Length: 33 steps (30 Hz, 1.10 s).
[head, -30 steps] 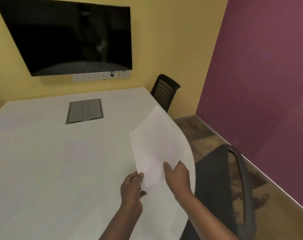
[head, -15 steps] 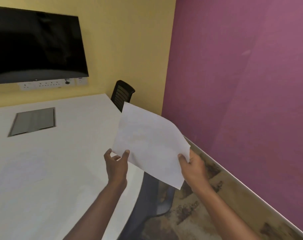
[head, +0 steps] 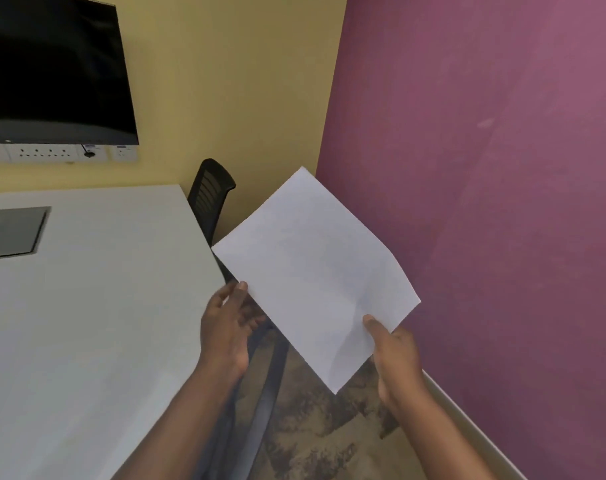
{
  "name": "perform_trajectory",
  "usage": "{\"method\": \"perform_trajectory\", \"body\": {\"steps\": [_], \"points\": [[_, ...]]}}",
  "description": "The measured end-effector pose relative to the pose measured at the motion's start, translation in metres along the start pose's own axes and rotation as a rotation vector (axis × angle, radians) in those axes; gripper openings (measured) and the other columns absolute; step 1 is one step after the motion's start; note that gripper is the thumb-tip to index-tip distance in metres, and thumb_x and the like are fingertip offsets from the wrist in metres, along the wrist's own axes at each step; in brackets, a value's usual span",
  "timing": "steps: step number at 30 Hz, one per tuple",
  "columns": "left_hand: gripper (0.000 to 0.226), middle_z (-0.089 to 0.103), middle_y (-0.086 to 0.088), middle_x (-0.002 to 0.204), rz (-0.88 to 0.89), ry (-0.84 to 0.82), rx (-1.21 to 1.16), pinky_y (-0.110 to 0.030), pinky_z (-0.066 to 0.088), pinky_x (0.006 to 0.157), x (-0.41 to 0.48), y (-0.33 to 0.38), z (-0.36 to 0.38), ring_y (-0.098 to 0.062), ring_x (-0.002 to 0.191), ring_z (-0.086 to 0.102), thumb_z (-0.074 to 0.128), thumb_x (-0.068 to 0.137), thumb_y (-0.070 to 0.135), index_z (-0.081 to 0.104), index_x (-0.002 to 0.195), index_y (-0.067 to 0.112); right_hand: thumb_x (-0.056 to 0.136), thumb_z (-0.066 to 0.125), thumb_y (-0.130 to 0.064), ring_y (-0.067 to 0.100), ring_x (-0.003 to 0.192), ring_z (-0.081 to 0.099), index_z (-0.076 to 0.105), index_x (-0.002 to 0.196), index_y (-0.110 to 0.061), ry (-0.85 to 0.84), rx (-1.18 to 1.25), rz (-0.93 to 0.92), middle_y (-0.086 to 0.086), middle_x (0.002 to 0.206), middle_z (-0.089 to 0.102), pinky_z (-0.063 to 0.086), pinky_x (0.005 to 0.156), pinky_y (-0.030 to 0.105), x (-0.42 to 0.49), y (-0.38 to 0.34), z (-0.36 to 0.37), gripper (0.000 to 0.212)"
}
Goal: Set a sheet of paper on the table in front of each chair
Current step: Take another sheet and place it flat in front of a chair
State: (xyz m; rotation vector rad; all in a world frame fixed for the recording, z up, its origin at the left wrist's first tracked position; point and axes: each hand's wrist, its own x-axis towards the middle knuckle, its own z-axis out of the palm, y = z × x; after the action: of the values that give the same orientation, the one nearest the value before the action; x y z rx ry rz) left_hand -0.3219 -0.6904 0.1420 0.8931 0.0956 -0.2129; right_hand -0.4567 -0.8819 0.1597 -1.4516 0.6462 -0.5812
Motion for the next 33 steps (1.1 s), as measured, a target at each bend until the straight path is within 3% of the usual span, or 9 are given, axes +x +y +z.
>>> {"method": "perform_trajectory", "body": {"steps": [5, 8, 13, 16, 18, 21, 25, 29, 33], "points": [[0.025, 0.076, -0.004, 0.118, -0.026, -0.157, 0.054, -0.036, 0.057, 0.083, 0.028, -0.048, 0.060, -0.023, 0.104, 0.074, 0.073, 0.089, 0.024, 0.074, 0.113, 0.020, 0.096, 0.066, -0.014, 0.021, 0.097, 0.070, 0.070, 0.103, -0.022, -0.075, 0.155, 0.176, -0.008, 0.089, 0.080, 0.055, 0.080, 0.038, 0.078, -0.002, -0.001, 0.011], [0.031, 0.076, -0.003, 0.119, -0.014, -0.121, 0.079, -0.043, 0.055, 0.089, 0.053, -0.060, 0.087, -0.025, 0.110, 0.072, 0.077, 0.080, 0.022, 0.076, 0.111, 0.024, 0.095, 0.067, -0.014, 0.026, 0.107, 0.068, 0.069, 0.112, -0.019, -0.147, 0.177, 0.228, -0.005, 0.098, 0.080, 0.051, 0.096, 0.049, 0.118, -0.002, 0.000, 0.018], [0.029, 0.078, 0.001, 0.114, 0.041, -0.069, 0.122, -0.033, 0.058, 0.080, 0.111, -0.058, 0.116, -0.019, 0.102, 0.075, 0.067, 0.093, 0.005, 0.077, 0.106, 0.029, 0.080, 0.078, -0.028, 0.020, 0.102, 0.074, 0.068, 0.121, -0.018, -0.275, 0.168, 0.167, -0.001, 0.111, 0.078, 0.058, 0.080, 0.034, 0.190, -0.011, 0.004, 0.043], [0.026, 0.079, 0.001, 0.110, 0.086, 0.005, 0.163, -0.030, 0.061, 0.072, 0.149, -0.054, 0.125, -0.020, 0.096, 0.076, 0.067, 0.093, 0.005, 0.074, 0.110, 0.024, 0.072, 0.079, -0.042, 0.020, 0.101, 0.073, 0.071, 0.116, -0.019, -0.309, 0.126, 0.120, 0.001, 0.112, 0.078, 0.054, 0.084, 0.038, 0.248, -0.025, 0.005, 0.050], [0.025, 0.079, 0.001, 0.109, 0.126, 0.051, 0.210, -0.031, 0.060, 0.073, 0.176, -0.054, 0.128, -0.020, 0.093, 0.077, 0.067, 0.093, 0.006, 0.073, 0.111, 0.023, 0.073, 0.074, -0.050, 0.019, 0.101, 0.072, 0.071, 0.114, -0.029, -0.342, 0.072, 0.025, -0.002, 0.112, 0.077, 0.052, 0.079, 0.036, 0.292, -0.038, 0.009, 0.046], [0.025, 0.079, 0.002, 0.109, 0.179, 0.096, 0.289, -0.033, 0.058, 0.076, 0.218, -0.056, 0.134, -0.021, 0.094, 0.077, 0.067, 0.094, 0.008, 0.072, 0.114, 0.022, 0.076, 0.070, -0.056, 0.014, 0.105, 0.072, 0.064, 0.118, -0.035, -0.347, -0.120, -0.213, -0.004, 0.117, 0.074, 0.057, 0.087, 0.036, 0.359, -0.058, 0.023, 0.048], [0.026, 0.079, 0.003, 0.109, 0.251, 0.150, 0.410, -0.043, 0.061, 0.082, 0.272, -0.065, 0.144, -0.023, 0.096, 0.076, 0.074, 0.089, 0.018, 0.072, 0.115, 0.024, 0.088, 0.064, -0.056, 0.004, 0.119, 0.057, 0.052, 0.139, -0.027, -0.370, -0.538, -0.795, -0.010, 0.136, 0.060, 0.046, 0.093, 0.018, 0.439, -0.095, 0.068, 0.059], [0.028, 0.078, 0.014, 0.109, 0.309, 0.208, 0.549, -0.043, 0.061, 0.084, 0.321, -0.072, 0.161, -0.013, 0.096, 0.076, 0.070, 0.081, 0.039, 0.073, 0.108, 0.045, 0.093, 0.065, -0.050, 0.012, 0.136, 0.043, 0.044, 0.147, -0.023, -0.547, -0.636, -1.182, -0.003, 0.148, 0.049, 0.034, 0.107, 0.025, 0.500, -0.141, 0.147, 0.064], [0.026, 0.074, 0.028, 0.108, 0.355, 0.270, 0.654, -0.031, 0.059, 0.079, 0.361, -0.076, 0.168, 0.000, 0.095, 0.073, 0.065, 0.080, 0.052, 0.067, 0.103, 0.063, 0.089, 0.068, -0.051, 0.021, 0.136, 0.045, 0.031, 0.155, -0.026, -0.832, -0.885, -1.281, -0.002, 0.150, 0.049, 0.038, 0.110, 0.038, 0.544, -0.180, 0.226, 0.079]]}}
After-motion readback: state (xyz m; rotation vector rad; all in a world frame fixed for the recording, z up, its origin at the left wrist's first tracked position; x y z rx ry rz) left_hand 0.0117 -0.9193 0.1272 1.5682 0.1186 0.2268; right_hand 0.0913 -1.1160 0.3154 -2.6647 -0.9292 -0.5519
